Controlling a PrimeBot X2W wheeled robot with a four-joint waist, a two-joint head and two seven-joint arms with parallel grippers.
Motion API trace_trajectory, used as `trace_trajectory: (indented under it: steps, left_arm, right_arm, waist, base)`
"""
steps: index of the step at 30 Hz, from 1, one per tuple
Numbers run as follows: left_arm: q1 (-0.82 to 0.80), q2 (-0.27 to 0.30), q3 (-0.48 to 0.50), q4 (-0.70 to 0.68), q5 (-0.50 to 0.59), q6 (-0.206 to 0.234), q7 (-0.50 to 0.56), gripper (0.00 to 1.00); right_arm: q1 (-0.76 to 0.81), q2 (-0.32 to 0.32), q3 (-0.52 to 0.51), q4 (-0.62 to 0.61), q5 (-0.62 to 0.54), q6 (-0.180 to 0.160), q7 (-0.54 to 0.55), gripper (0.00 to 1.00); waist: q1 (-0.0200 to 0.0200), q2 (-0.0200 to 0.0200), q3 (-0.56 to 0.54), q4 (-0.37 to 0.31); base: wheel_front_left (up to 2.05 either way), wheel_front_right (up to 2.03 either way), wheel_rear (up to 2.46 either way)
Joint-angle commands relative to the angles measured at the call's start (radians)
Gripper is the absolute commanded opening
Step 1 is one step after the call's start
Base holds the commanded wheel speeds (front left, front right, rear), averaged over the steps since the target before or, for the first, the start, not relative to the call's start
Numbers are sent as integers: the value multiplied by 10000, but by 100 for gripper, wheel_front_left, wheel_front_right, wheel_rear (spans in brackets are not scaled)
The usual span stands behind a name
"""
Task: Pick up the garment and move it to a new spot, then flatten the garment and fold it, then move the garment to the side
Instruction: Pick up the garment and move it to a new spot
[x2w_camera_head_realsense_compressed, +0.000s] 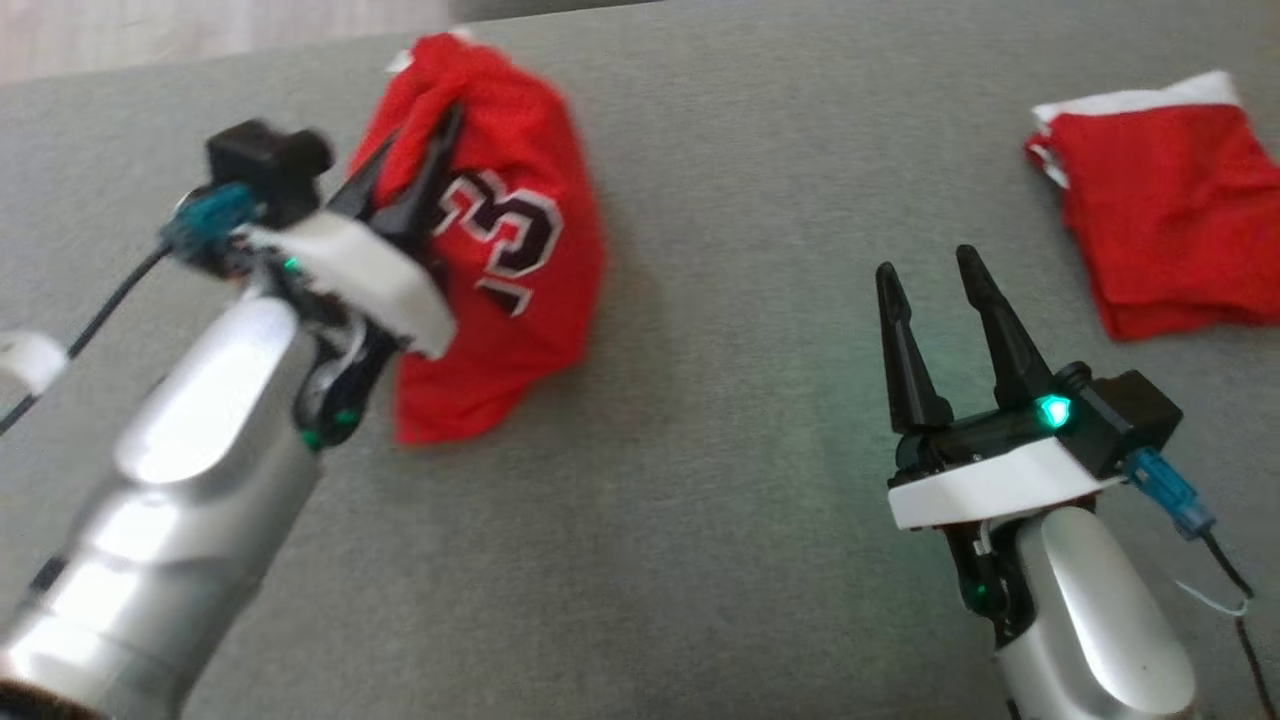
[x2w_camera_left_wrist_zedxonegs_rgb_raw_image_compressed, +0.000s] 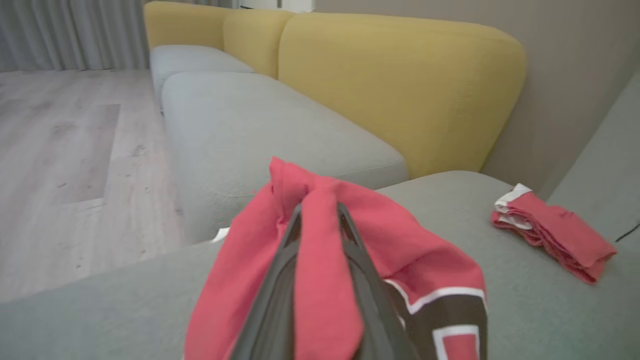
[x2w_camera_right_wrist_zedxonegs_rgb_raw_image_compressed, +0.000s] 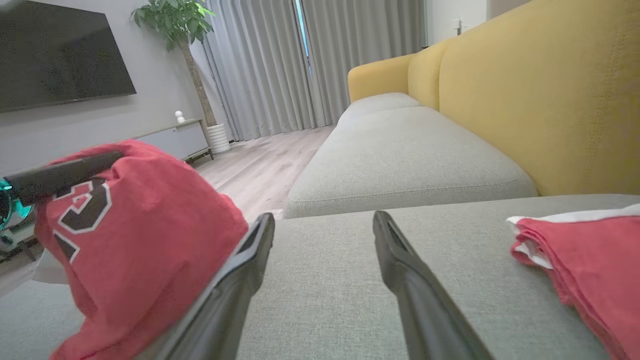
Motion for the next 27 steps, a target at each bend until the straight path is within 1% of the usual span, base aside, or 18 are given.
trace_trajectory:
  steps: [1,7,10,11,14,15,18,22,27]
  left_arm:
    - [-950,86,308,-497,98,217,24,0]
    - [-1699,-644,230,-708,277,699,116,0]
    - [-1952,-887,174,-460,295,812,226,0]
    - [-2011,-886,124,-278,374,861,257,100]
    - [-2046,-791,12,389,631,1018,156,100]
    - [-2046,-791,12,389,631,1018,156,100]
    - [-1919,-607,44,975,806,1110,-324,100]
    - [-1571,-368,173,1502,849,1070,-1154,100]
    - [-732,-32,630,1503,652,987,-2202,100]
  right_arm:
    - [-138,-5,273,-366,127,35,-107,100]
    - [-357,-5,432,-452,409,35,-107,100]
    - [-418,-5,438,-482,514,35,-107,100]
    - [-429,-5,446,-488,539,35,-107,100]
    - [-450,-5,456,-504,574,35,-107,100]
    - [-450,-5,456,-504,574,35,-107,100]
    - [-428,-5,357,-533,571,35,-107,100]
    - [-362,-5,172,-498,433,35,-107,100]
    - [-198,-5,63,-431,190,35,-107,100]
  waist:
    - [1,0,28,-422]
    - [1,0,241,-1187]
    - [1,0,324,-1417]
    - [1,0,345,-1469]
    - [1,0,384,-1546]
    - [1,0,384,-1546]
    - [1,0,366,-1488]
    - [1,0,226,-1177]
    - [1,0,-79,-656]
  base:
    - [0,0,0]
    - [0,0,0]
    - [0,0,0]
    - [0,0,0]
    - [0,0,0]
    - [0,0,0]
    - [0,0,0]
    - [0,0,0]
    - [0,0,0]
